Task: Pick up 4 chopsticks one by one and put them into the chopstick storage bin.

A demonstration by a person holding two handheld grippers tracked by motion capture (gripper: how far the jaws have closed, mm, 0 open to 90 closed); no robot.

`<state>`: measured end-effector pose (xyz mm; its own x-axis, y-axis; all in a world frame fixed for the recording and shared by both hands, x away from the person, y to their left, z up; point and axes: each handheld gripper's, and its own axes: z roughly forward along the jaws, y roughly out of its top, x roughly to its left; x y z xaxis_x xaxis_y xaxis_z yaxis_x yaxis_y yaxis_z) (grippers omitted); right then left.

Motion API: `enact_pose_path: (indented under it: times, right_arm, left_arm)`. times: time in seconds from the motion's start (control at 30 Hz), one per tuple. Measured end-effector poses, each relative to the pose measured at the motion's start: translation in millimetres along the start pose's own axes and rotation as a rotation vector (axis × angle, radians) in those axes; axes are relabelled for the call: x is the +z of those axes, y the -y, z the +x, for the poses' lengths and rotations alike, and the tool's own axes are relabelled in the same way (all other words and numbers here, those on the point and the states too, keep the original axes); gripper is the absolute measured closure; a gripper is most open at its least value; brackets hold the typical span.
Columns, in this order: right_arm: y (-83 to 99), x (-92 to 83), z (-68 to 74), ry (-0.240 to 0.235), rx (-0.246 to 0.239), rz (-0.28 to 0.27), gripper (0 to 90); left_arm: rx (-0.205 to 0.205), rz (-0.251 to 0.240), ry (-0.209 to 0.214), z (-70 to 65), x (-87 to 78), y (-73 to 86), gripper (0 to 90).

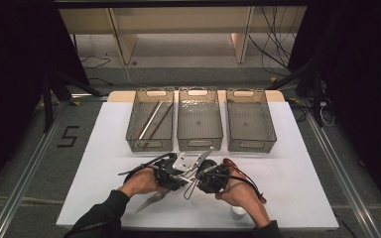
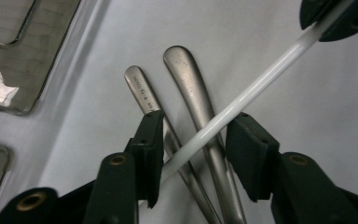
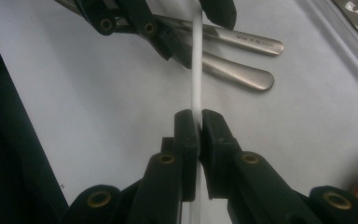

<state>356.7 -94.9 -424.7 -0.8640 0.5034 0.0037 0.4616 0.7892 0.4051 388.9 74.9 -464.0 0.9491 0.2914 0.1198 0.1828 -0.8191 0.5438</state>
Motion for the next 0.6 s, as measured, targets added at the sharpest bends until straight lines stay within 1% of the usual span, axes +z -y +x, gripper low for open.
enact_pose_path:
  times: [0.1,0.3,0.33,0.37,0.4,0.43,0.5,0.53,0.57,0.6]
  right_arm:
    - [0.5,-1.2,-0.6,-0.002,-0.015,-0.010,85.9]
    - [2.5,-3.4,-2.1,-0.009,-0.069,-0.030,85.7]
    - [3.0,-4.3,-2.3,-0.010,-0.067,-0.034,85.6]
    - [3.5,-5.3,-3.3,-0.016,-0.079,-0.038,85.6]
    - [4.2,-6.4,-3.9,-0.019,-0.078,-0.041,85.5]
    - [4.7,-7.7,-5.1,-0.026,-0.088,-0.044,85.5]
    - [5.9,-9.8,-6.1,-0.032,-0.095,-0.056,84.7]
    - [6.2,-10.8,-6.5,-0.034,-0.089,-0.062,84.2]
    - [6.6,-12.0,-7.5,-0.039,-0.085,-0.067,83.8]
    - [7.2,-13.1,-9.0,-0.044,-0.082,-0.072,83.3]
  left_arm:
    - [0.018,0.006,0.008,-1.4,-1.8,-0.9,61.7]
    - [0.062,0.022,0.015,-4.9,-4.3,-2.3,67.4]
    - [0.072,0.021,0.016,-5.5,-4.9,-2.6,68.4]
    - [0.080,0.021,0.021,-6.3,-5.6,-3.1,69.3]
    - [0.090,0.024,0.027,-7.2,-6.3,-3.7,70.2]
    - [0.102,0.028,0.028,-8.1,-6.9,-4.3,71.3]
    - [0.114,0.030,0.042,-10.0,-8.1,-5.3,73.2]
    - [0.128,0.037,0.048,-10.9,-8.9,-5.9,74.4]
    - [0.134,0.037,0.053,-12.4,-9.1,-6.3,75.6]
    - [0.151,0.040,0.059,-13.4,-9.7,-7.0,76.8]
